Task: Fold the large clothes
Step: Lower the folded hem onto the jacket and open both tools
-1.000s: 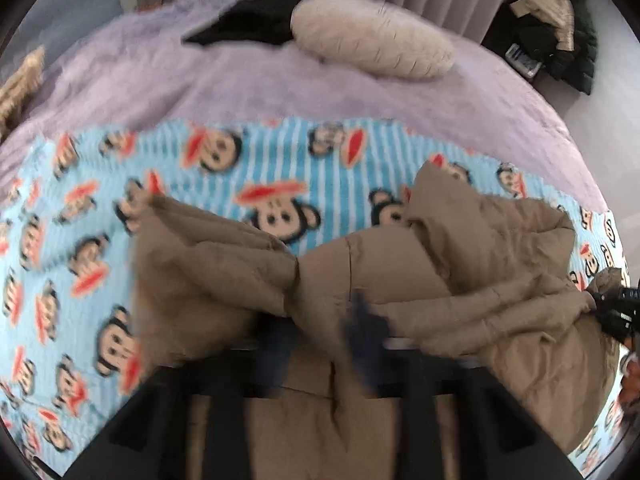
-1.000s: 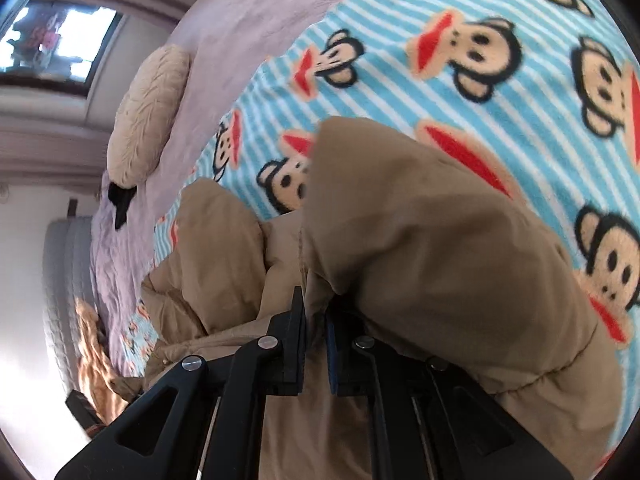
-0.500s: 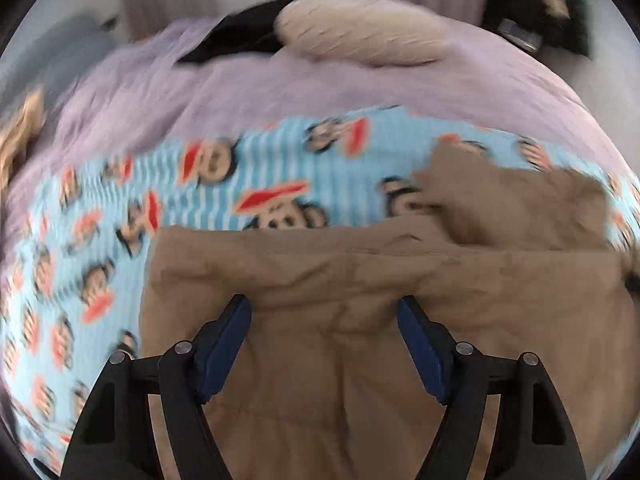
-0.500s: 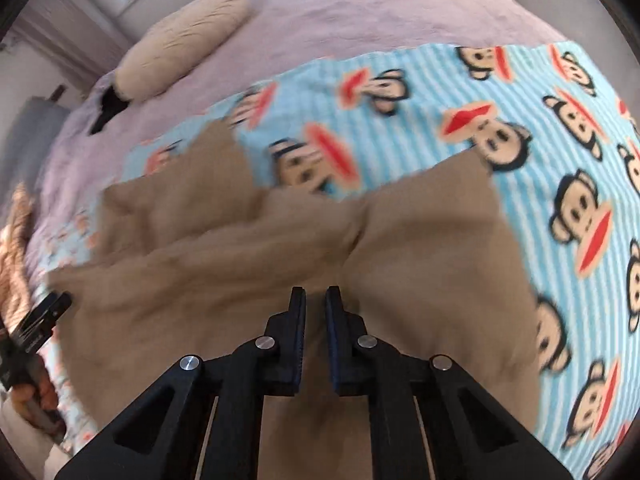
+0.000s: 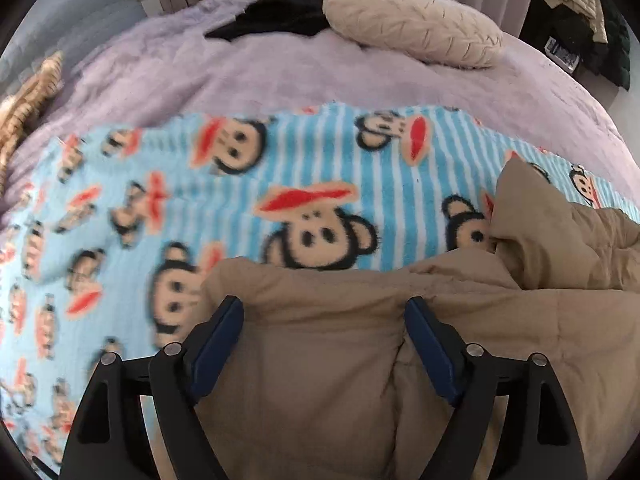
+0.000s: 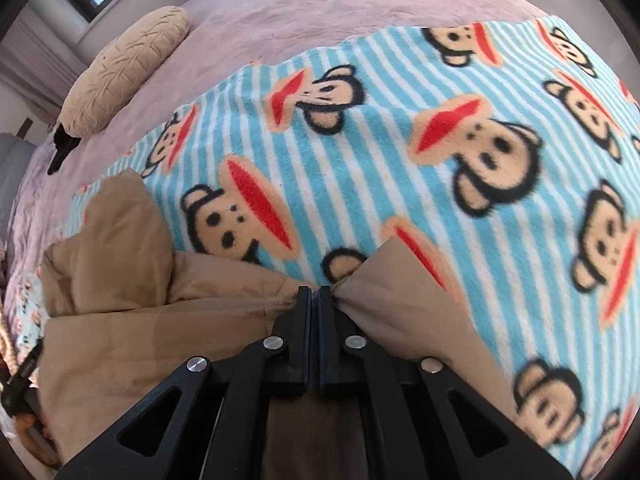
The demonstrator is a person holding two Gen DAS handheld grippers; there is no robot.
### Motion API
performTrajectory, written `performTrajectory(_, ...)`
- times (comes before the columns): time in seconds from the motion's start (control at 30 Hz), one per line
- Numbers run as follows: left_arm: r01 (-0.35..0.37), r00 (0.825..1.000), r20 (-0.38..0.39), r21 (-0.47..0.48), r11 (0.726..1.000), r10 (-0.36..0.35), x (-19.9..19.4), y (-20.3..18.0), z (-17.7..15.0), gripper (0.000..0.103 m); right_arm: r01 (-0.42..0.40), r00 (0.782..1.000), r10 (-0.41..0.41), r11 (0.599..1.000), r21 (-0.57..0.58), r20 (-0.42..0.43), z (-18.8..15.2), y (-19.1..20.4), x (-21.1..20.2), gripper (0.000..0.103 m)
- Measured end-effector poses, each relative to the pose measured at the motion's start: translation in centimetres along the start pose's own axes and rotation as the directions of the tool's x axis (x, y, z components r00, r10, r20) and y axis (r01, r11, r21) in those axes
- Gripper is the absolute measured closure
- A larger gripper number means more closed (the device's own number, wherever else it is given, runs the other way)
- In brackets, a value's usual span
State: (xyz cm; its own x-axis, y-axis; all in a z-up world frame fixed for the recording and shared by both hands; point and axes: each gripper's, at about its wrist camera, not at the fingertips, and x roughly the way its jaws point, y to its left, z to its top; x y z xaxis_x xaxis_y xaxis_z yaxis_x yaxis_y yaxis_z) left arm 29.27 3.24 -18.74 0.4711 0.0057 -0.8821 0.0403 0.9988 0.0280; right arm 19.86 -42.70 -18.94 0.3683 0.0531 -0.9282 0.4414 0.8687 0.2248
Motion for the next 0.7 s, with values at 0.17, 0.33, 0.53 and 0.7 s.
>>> performTrajectory(0.17,-0.033,0.999,0.03,-0.007,0.999,0.033,-4.5,3.0,-2.6,0.018,0.073,0.993,-0.07,0.997,-0.033,0.094,-3.4,0.6,-5.5,0.089)
performTrajectory(0.33,-0.087,0.995,-0.055,-0.023,0.996,0.086,-2.9,5.4,-6.2,0.018,0.128,0.986,-0.124,0.992,-0.023,0.116,-7.4,-0.6,-7.0,0.089)
performTrajectory(0.53,-0.081,0.992,-0.107,-0.08,0.994,0.073,0.1,6.0,-7.0,0.002,0.168,0.984,-0.161,0.98,-0.104,0.073,-7.6,-0.4,-2.9,0.089)
performTrajectory(0.7,-0.138,0.984,-0.116,-0.032,0.99,0.134,-2.6,5.7,-7.1,0.003,0.185,0.982,-0.182,0.98,-0.073,0.048,-7.4,-0.1,-4.3,0.085)
